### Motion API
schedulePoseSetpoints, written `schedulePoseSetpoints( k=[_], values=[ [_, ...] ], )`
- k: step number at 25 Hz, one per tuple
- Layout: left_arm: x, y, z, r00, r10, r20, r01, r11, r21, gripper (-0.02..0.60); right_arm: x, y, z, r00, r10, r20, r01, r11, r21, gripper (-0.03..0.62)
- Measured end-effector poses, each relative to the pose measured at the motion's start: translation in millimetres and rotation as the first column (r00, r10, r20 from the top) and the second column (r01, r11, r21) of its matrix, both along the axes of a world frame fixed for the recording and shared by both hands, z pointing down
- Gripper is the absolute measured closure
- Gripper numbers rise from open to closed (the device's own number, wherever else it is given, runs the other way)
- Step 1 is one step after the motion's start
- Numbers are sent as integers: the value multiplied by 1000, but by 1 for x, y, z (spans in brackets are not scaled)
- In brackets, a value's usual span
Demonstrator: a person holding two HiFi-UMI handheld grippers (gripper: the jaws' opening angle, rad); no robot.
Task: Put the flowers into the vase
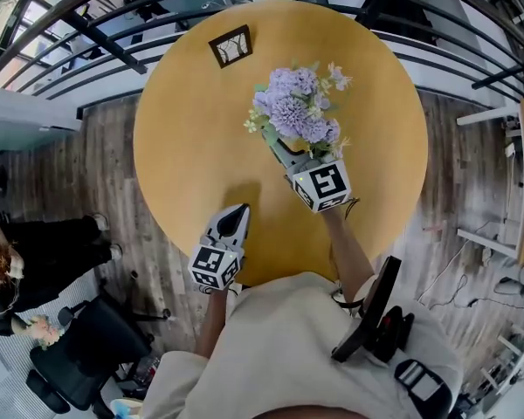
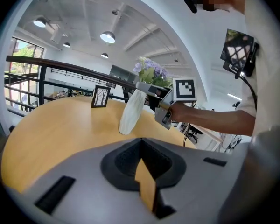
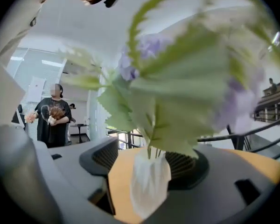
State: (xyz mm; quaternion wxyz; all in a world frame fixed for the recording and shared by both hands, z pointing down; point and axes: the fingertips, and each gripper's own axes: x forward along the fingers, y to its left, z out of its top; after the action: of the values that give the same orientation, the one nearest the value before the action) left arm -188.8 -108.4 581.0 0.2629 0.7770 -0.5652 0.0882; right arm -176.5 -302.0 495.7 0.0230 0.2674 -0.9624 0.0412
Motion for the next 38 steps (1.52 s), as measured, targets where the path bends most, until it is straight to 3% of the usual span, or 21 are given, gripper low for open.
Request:
schedulePoseSetpoints(
  k=[4, 11, 19, 20, 22, 23, 24, 30, 38],
  values=[
    [3, -2, -2, 1000, 7, 0, -7, 1000, 7, 575, 4, -3, 3, 998, 51, -38, -50, 998, 29, 229],
    [5, 2, -1, 1000, 2, 7, -3, 1000, 17, 575, 21, -10, 2, 994, 104, -29, -103, 994, 36, 221],
    [12, -7, -10, 1000, 20, 24, -21, 999, 33, 575, 63, 3, 34, 984, 155, -86, -161, 985, -66, 224],
    [14, -9, -11, 999, 25, 28, -26, 999, 41, 575, 70, 6, 37, 983, 161, -90, -168, 983, -74, 242],
    [16, -12, -15, 999, 34, 39, -36, 998, 59, 575, 85, 14, 41, 976, 190, -102, -199, 977, -80, 405],
    [17, -12, -17, 998, 36, 45, -39, 997, 66, 575, 90, 18, 43, 974, 198, -107, -208, 974, -87, 539],
    [19, -12, -19, 998, 37, 50, -41, 997, 71, 575, 94, 24, 45, 976, 191, -107, -202, 974, -101, 586],
    [48, 2, -28, 997, 47, 68, -54, 994, 94, 575, 120, 71, 48, 988, 126, -86, -138, 978, -156, 586],
    [77, 17, -48, 983, 159, 89, -173, 969, 179, 575, 162, 125, 39, 974, 207, -96, -219, 967, -133, 586]
  ],
)
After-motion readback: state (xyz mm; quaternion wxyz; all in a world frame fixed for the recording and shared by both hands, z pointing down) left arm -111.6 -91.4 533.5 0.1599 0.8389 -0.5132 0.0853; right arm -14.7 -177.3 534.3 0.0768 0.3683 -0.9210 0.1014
